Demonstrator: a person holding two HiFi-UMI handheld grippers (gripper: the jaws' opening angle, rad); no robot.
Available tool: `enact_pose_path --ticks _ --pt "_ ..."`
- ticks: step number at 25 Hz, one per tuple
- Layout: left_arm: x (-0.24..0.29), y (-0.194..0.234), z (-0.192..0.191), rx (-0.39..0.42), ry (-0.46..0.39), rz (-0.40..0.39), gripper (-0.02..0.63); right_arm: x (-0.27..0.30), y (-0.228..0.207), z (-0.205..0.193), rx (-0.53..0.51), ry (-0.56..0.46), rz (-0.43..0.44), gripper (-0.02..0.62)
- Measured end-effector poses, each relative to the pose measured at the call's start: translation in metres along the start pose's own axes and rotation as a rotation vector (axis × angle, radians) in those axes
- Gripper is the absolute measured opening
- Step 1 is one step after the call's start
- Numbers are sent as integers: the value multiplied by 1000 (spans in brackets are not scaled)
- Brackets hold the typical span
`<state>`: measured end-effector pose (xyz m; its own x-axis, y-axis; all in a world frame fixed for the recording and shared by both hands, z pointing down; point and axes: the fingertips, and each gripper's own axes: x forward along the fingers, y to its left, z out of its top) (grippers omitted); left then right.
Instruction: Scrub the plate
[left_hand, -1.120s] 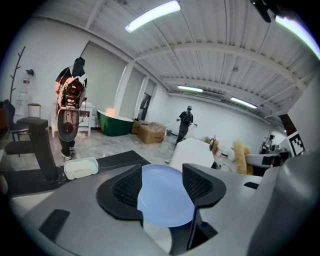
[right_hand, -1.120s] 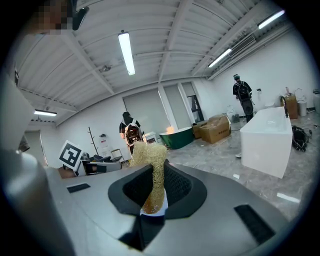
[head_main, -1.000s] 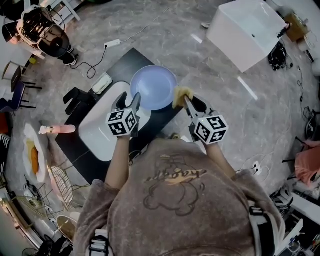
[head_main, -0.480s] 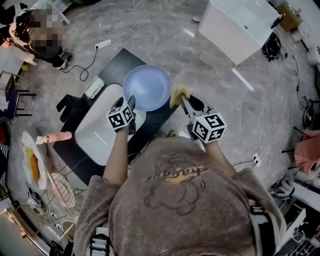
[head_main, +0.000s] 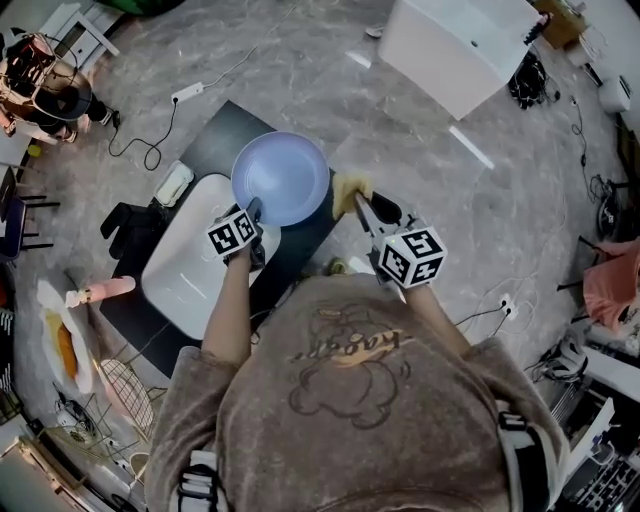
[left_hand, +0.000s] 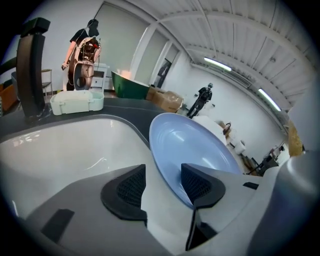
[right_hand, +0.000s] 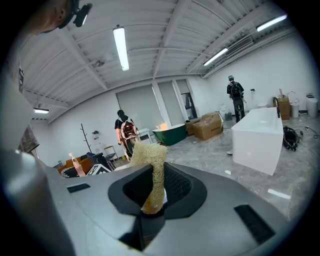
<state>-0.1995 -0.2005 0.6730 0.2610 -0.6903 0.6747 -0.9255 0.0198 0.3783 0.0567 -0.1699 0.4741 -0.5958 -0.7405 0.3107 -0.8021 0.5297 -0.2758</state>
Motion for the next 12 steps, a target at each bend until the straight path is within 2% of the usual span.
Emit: enact_pose_path --ticks 7,12 --pt "3 -8 -1 -29 -6 -53 161 -5 -6 -3 3 3 -23 48" --pt "1 -8 0 -47 4 -57 151 -6 -5 -4 3 5 -28 48"
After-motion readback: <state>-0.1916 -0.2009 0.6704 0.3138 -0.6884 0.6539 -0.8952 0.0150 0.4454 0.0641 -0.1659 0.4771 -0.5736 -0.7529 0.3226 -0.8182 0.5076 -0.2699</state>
